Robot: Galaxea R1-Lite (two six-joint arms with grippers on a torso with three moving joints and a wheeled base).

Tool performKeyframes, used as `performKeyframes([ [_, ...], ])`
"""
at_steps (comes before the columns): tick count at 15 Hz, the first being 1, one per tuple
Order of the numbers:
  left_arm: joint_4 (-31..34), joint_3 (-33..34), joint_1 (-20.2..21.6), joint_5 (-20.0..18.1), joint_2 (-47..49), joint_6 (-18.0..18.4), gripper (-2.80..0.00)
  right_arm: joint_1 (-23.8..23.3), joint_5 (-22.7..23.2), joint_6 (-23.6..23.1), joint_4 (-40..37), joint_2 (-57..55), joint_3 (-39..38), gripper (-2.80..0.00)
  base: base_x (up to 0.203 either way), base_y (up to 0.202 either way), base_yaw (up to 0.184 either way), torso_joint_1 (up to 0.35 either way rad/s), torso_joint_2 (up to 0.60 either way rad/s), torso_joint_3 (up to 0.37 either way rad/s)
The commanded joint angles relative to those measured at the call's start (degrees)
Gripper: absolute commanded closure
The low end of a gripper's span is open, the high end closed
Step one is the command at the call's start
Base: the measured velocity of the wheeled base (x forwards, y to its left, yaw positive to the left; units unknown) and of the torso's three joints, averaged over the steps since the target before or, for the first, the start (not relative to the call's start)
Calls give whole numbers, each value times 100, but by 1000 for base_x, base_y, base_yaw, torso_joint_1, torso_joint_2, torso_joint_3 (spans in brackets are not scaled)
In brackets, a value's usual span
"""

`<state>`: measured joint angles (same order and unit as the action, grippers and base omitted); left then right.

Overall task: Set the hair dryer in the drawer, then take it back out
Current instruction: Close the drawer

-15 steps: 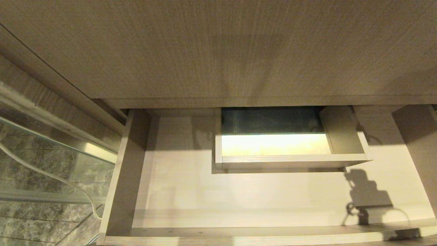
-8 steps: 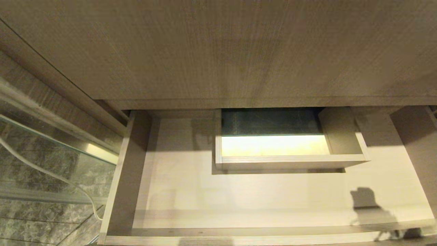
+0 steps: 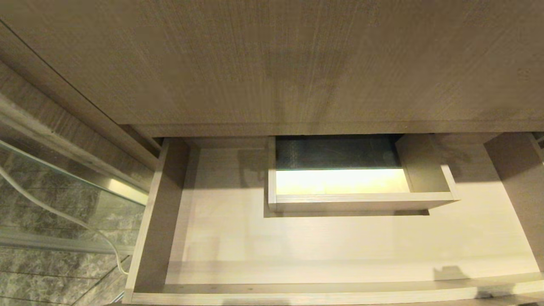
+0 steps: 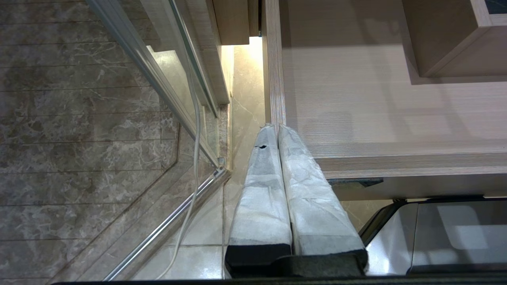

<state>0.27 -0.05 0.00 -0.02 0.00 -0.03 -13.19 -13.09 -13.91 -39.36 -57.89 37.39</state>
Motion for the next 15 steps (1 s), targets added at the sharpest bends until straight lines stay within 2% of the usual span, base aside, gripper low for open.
performKeyframes([
  [1,0,-1,0,2,-9,-3,0,53,-107,15,-61,-420,-55,0,0,0,0,0,0,0],
  [6,0,-4,0,2,-9,2,0,54,-534,97,32,-1346,-109,0,0,0,0,0,0,0],
  [9,0,-4,0,2,-9,-6,0,54,-580,108,129,-1690,-109,0,0,0,0,0,0,0],
  [15,0,-1,0,2,-7,-1,0,54,-580,131,852,-1887,-103,0,0,0,0,0,0,0],
])
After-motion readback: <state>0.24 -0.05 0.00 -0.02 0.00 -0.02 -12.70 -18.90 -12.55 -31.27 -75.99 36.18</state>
